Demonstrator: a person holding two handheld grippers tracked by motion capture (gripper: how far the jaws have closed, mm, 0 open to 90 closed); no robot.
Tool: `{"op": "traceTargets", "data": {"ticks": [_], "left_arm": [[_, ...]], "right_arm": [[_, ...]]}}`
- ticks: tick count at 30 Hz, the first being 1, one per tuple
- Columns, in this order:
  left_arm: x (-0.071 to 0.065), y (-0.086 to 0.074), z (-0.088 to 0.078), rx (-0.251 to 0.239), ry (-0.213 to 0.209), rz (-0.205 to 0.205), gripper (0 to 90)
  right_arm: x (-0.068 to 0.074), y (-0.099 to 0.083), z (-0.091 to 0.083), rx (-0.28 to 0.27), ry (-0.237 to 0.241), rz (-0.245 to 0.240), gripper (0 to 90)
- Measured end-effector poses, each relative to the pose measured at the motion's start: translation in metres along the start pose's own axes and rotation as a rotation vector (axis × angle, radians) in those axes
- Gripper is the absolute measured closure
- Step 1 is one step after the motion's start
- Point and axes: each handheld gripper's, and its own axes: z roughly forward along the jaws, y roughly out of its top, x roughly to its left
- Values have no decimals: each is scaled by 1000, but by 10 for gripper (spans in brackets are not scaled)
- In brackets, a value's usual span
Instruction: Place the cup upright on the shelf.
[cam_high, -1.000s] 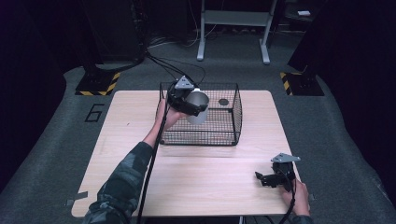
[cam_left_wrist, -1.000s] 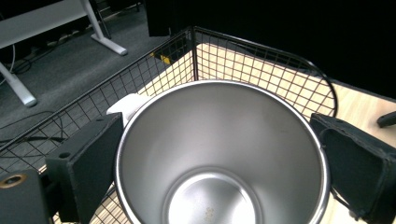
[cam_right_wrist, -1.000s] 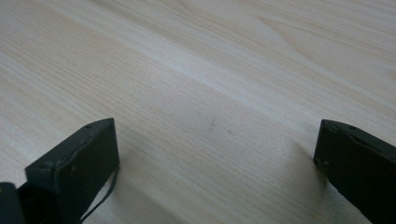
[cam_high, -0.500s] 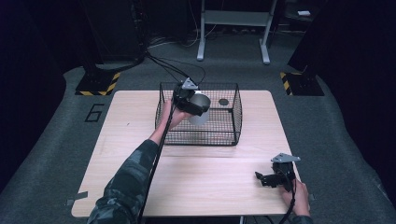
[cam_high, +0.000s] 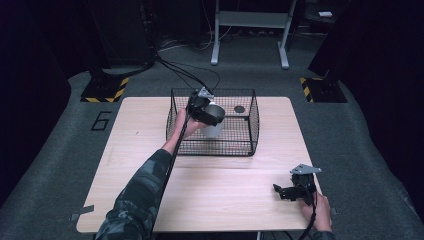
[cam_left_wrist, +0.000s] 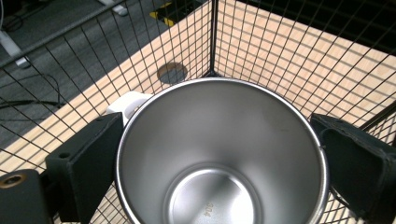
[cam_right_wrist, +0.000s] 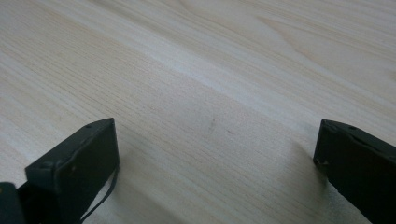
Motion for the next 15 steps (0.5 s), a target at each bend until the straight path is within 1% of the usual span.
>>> {"op": "traceTargets", "data": {"ticks": [1,2,4,5,6,8,15], "left_arm": [[0,-1,1,0,-4,-14,65],[1,-1,2,7,-2,-1,65],[0,-2,4,12,-3,-6,65],[1,-2,5,16,-6,5,65],[1,-2,6,15,-7,4,65],[1,-3,8,34,-9,15,65],[0,-5,12,44,-16,17,65]], "right_arm": [[0,0,0,0,0,0,0],[0,0,0,0,0,0,0],[0,0,0,1,0,0,0],[0,0,0,0,0,1,0],[0,0,0,0,0,1,0],[0,0,0,0,1,-1,0],[0,0,0,0,0,2,0]]}}
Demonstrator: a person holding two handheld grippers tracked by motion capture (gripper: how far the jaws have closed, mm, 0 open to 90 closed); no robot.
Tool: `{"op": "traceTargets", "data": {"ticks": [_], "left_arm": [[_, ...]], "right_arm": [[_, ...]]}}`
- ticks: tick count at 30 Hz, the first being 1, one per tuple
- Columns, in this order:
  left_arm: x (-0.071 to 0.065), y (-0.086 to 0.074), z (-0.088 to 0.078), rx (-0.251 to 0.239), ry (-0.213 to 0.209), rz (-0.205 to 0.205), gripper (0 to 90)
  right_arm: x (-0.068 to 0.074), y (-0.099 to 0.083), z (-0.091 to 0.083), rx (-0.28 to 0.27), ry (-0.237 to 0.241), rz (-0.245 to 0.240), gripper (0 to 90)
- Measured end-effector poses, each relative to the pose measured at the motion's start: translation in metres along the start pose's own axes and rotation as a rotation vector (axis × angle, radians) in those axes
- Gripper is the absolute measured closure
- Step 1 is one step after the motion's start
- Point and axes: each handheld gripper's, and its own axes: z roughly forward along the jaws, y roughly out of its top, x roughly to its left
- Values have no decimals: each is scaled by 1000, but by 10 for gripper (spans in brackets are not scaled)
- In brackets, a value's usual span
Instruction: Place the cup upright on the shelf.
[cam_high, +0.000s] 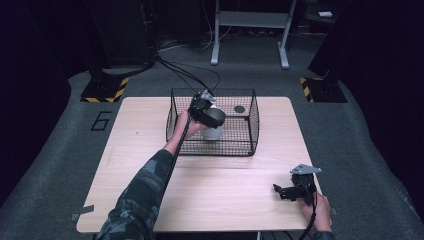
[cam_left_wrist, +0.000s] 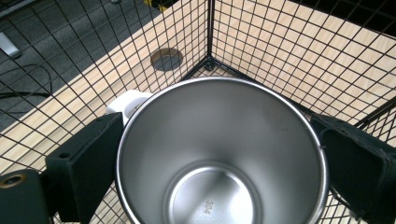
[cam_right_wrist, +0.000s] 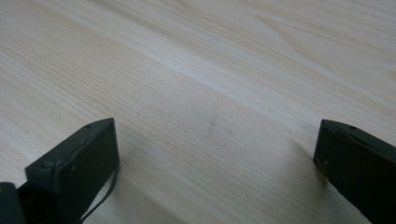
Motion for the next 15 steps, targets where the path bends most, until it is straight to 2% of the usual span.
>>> {"op": "traceTargets", "data": {"ticks": [15], "left_arm": [[-1,-6,10,63,-31,-9,65]], "right_arm": [[0,0,0,-4,-6,7,0]]}}
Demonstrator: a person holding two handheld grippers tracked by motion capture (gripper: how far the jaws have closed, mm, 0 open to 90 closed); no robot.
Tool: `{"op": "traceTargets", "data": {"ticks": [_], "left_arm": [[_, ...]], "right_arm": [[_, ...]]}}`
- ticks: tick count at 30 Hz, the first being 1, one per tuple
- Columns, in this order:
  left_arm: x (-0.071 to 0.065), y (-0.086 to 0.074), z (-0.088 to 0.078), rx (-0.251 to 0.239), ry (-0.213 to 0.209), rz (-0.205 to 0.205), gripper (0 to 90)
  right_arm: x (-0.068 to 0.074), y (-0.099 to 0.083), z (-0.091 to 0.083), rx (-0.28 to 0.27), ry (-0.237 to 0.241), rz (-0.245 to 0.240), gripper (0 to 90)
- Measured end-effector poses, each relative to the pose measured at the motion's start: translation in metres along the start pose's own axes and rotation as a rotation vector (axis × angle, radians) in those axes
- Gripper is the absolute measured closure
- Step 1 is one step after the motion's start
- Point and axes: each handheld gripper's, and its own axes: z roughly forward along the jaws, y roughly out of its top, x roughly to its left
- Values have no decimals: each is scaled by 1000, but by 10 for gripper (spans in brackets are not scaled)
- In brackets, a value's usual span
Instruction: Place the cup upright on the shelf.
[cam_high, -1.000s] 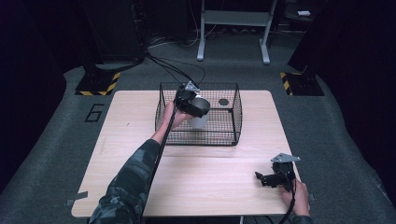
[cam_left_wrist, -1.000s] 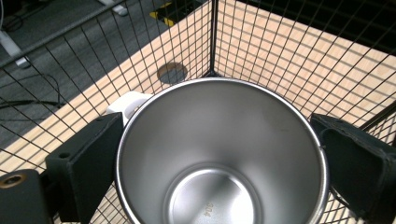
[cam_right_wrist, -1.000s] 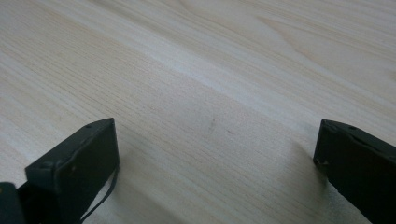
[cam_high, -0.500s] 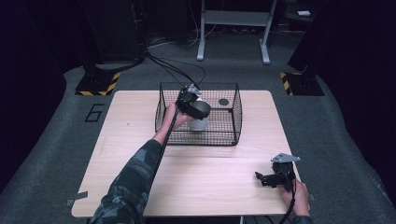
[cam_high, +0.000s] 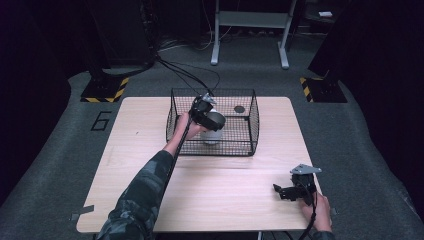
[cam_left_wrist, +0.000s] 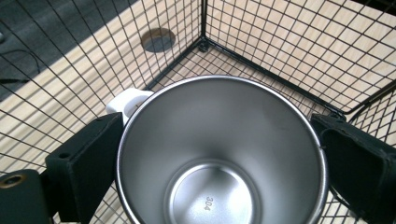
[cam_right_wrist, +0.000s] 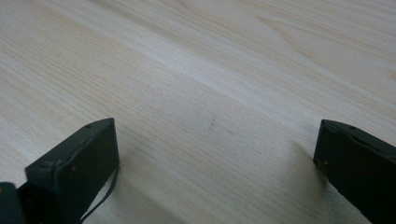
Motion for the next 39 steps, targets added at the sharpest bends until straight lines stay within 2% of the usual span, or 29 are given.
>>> {"op": "traceTargets", "data": {"ticks": [5,7,9,12,14,19,21,24,32,39], "left_arm": [[-1,-1,2,22,-10,11,64],[-2,-1,2,29,-14,4,64],[-1,-2,1,32,-14,-7,63],[0,-3,-1,50,-17,4,63],[1,-5,-2,51,-14,-1,63],[0,-8,-6,50,-11,-3,62],[0,-9,-7,57,-13,10,61],[-1,-12,-8,43,-6,3,60],[-2,-14,-15,31,-17,18,47],[-5,-9,-30,-15,18,28,3]], "right_arm": [[0,0,0,-1,-4,1,0],[0,0,0,-1,-4,2,0],[0,0,0,0,-3,-2,0],[-1,0,0,6,3,-17,0],[0,0,0,-1,0,1,0],[0,0,0,4,6,-9,0],[-1,0,0,4,6,-10,0],[-1,0,0,4,6,-9,0],[-1,0,0,4,5,-9,0],[0,0,0,4,5,-9,0]]}}
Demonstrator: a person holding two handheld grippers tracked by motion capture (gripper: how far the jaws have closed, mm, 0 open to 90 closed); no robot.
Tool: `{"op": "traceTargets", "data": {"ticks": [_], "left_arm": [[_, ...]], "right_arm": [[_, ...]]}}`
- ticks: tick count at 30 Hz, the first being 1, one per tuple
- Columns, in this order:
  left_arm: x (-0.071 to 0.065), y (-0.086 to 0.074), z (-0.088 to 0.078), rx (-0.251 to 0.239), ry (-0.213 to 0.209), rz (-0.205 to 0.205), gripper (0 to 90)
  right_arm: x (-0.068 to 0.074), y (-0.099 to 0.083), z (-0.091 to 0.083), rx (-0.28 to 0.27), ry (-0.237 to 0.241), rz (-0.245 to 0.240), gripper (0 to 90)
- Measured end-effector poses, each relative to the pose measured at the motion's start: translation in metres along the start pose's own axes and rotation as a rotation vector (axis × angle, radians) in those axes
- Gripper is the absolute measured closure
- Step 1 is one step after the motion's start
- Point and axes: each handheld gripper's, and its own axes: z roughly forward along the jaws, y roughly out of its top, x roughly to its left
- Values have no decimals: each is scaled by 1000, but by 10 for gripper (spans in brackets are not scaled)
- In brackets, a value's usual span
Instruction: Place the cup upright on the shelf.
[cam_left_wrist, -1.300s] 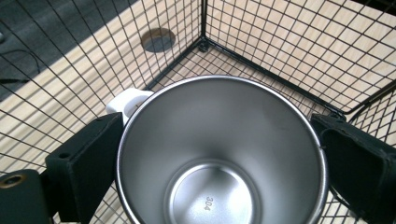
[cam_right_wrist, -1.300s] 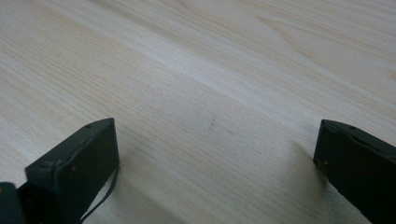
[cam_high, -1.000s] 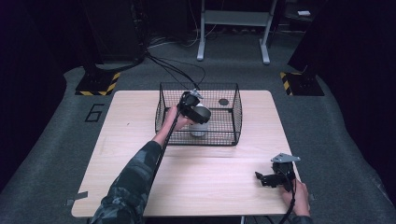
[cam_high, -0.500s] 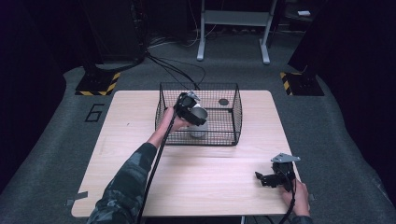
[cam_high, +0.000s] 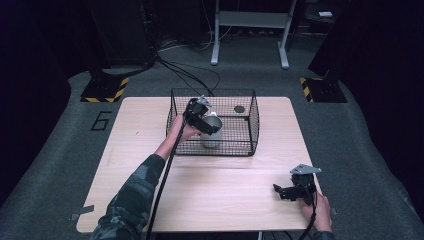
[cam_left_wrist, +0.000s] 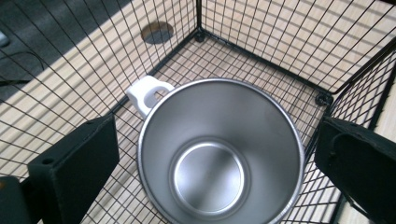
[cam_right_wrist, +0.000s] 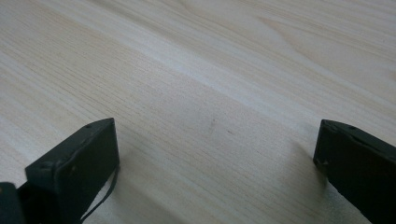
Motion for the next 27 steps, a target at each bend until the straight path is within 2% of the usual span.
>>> {"op": "traceTargets", "data": {"ticks": [6,12,22,27], "left_arm": [[2,0,-22,-49,1,-16,2],[-3,-2,-49,-90,-6,-18,2],[-23,-17,-95,-154,-2,19,2],[-34,-32,-111,-154,7,47,1]], "right_arm": [[0,0,0,0,0,0,0],[0,0,0,0,0,1,0],[0,0,0,0,-1,1,0],[0,0,0,0,-1,0,0]]}}
